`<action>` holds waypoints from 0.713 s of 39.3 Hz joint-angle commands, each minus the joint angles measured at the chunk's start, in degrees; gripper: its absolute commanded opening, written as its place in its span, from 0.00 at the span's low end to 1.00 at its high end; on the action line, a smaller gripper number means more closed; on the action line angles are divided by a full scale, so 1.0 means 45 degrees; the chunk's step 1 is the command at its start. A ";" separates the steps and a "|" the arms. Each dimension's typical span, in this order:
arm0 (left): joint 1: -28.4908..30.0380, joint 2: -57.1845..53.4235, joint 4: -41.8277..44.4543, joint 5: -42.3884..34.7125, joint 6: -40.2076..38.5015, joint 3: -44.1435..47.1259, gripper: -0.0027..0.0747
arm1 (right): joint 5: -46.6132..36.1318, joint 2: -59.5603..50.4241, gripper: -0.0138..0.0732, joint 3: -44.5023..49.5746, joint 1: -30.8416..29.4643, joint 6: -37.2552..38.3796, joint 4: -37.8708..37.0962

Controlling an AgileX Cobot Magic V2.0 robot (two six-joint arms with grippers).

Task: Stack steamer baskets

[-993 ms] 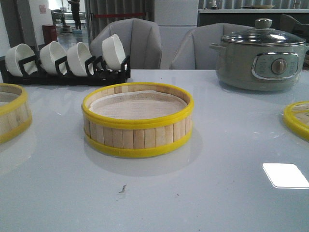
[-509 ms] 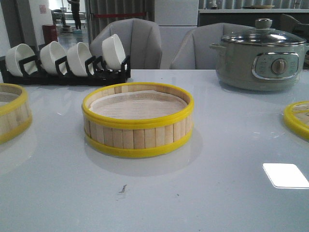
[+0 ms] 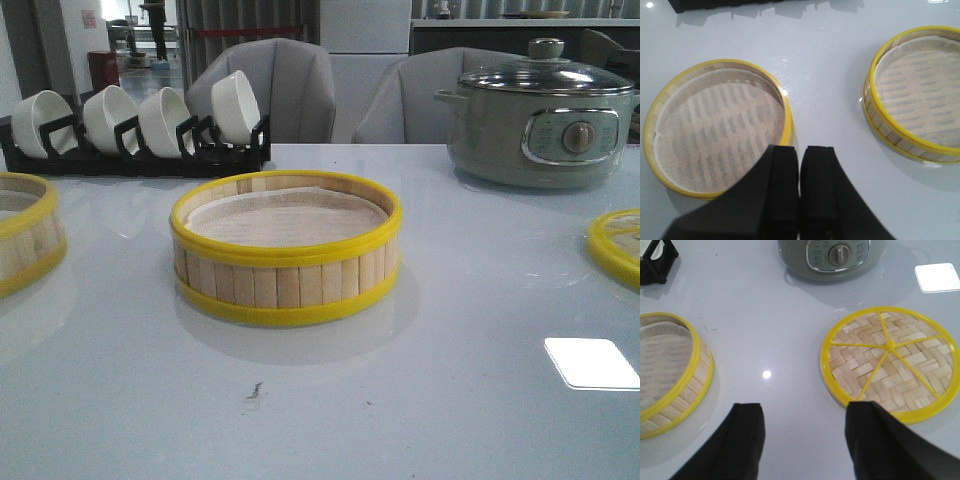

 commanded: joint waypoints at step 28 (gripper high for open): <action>-0.0082 0.2589 -0.1723 -0.2494 0.1051 -0.0504 0.58 | -0.1043 -0.0036 0.71 -0.0468 -0.0010 -0.0116 -0.0104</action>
